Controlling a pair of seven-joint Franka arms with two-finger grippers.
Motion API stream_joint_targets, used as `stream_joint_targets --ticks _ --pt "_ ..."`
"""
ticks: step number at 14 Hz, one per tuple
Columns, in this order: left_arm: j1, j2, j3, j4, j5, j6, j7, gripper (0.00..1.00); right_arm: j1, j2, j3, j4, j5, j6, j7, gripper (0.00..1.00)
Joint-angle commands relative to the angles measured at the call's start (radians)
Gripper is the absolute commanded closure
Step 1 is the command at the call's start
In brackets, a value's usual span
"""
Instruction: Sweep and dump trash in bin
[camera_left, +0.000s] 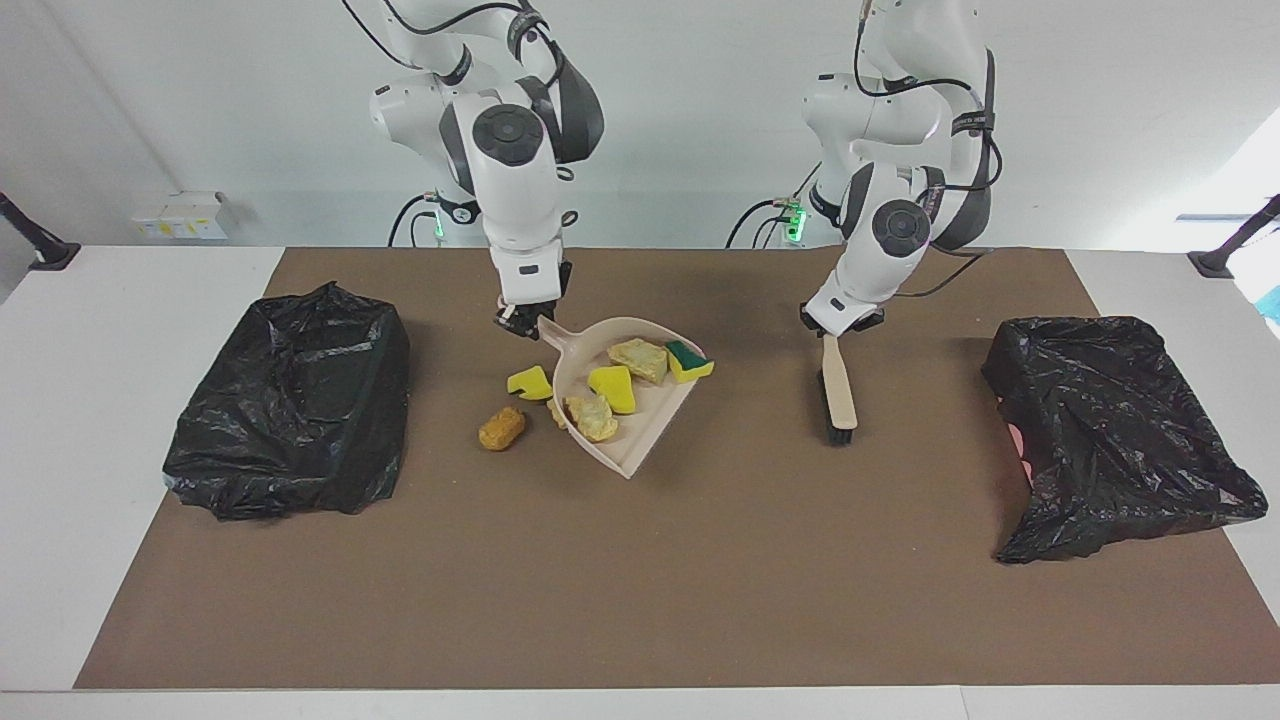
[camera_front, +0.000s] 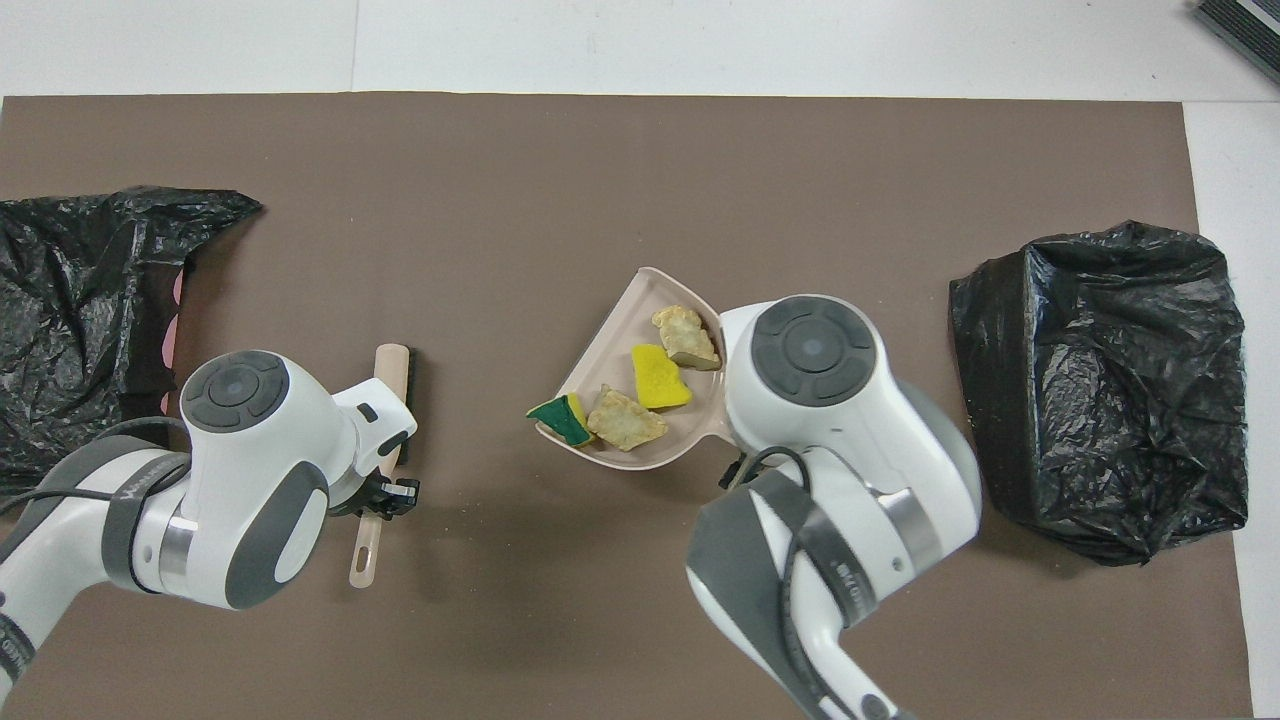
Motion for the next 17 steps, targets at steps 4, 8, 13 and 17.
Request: stream_joint_targets --ticks 4,8,13,17 --pt "-0.163 -0.025 -0.005 -0.031 -0.092 0.021 -0.22 1.0 -0.336 -0.132 0.003 0.008 0.047 -0.173 -0.387 1.0" --pt "-0.332 -0.042 -0.009 -0.032 -0.185 0.044 -0.373 1.0 -0.565 -0.145 -0.067 0.006 0.044 -0.17 -0.769 1.0" --pt "-0.444 -0.059 -0.01 -0.043 -0.278 0.105 -0.496 1.0 -0.701 -0.147 -0.086 0.005 -0.12 -0.104 -0.944 1.0" --pt "-0.441 -0.055 -0.005 -0.055 -0.278 0.1 -0.483 0.97 -0.685 -0.124 -0.083 -0.012 -0.284 -0.007 -0.961 1.0"
